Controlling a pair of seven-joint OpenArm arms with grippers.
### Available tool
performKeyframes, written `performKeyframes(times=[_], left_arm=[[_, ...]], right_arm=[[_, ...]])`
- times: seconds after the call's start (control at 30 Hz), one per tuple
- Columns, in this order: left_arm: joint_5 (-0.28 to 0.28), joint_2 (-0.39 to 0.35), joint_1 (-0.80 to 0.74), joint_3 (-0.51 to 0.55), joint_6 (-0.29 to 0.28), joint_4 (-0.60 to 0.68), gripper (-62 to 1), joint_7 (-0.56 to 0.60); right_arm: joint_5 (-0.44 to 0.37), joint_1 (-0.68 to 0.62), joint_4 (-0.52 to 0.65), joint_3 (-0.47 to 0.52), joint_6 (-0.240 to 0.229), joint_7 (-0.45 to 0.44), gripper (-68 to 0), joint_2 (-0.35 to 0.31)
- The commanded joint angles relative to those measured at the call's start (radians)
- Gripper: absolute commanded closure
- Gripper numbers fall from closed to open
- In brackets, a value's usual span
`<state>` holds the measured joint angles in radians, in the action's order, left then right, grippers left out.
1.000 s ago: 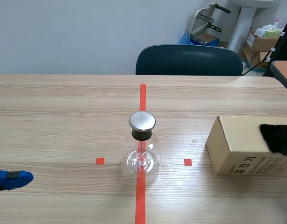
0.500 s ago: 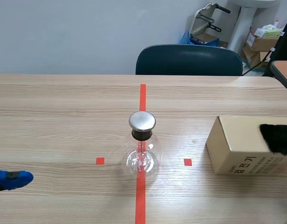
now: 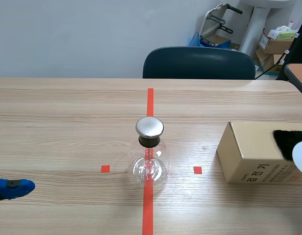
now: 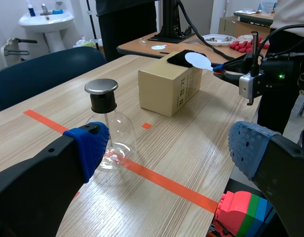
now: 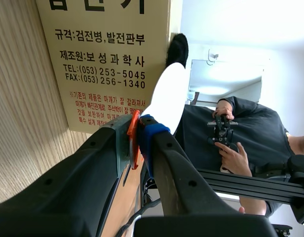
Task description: Do the electroscope experiment
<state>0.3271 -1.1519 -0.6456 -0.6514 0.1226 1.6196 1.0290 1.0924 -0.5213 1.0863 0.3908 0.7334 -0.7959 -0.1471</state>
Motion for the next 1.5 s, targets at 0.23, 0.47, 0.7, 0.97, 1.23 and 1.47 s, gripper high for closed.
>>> performKeyframes(times=[0.23,0.47,0.7,0.97,1.23,1.47], left_arm=[[0.003,0.007,-0.002,0.003,-0.001,0.016,-52.3,0.018],[0.002,0.008,-0.002,0.003,-0.001,0.016,-52.3,0.018],[0.003,0.007,-0.002,0.003,0.000,0.016,-52.3,0.018],[0.003,0.008,-0.002,0.003,0.006,0.016,-52.3,0.018],[-0.002,0.027,0.015,0.003,0.018,0.016,-50.9,0.000],[-0.009,0.159,0.151,0.003,0.026,-0.003,-24.0,-0.233]], right_arm=[[0.008,0.003,0.005,0.003,0.050,0.005,-1.9,-0.015],[-0.050,0.000,0.094,0.003,0.014,0.009,-1.9,-0.047],[-0.087,-0.005,0.328,-0.014,-0.136,0.113,-1.9,-0.047],[-0.093,-0.005,0.532,-0.145,-0.188,0.283,-1.9,-0.048],[0.005,0.007,0.582,-0.356,-0.177,0.518,-1.9,-0.090],[0.083,0.023,0.582,-0.489,-0.146,0.655,-1.9,-0.111]])
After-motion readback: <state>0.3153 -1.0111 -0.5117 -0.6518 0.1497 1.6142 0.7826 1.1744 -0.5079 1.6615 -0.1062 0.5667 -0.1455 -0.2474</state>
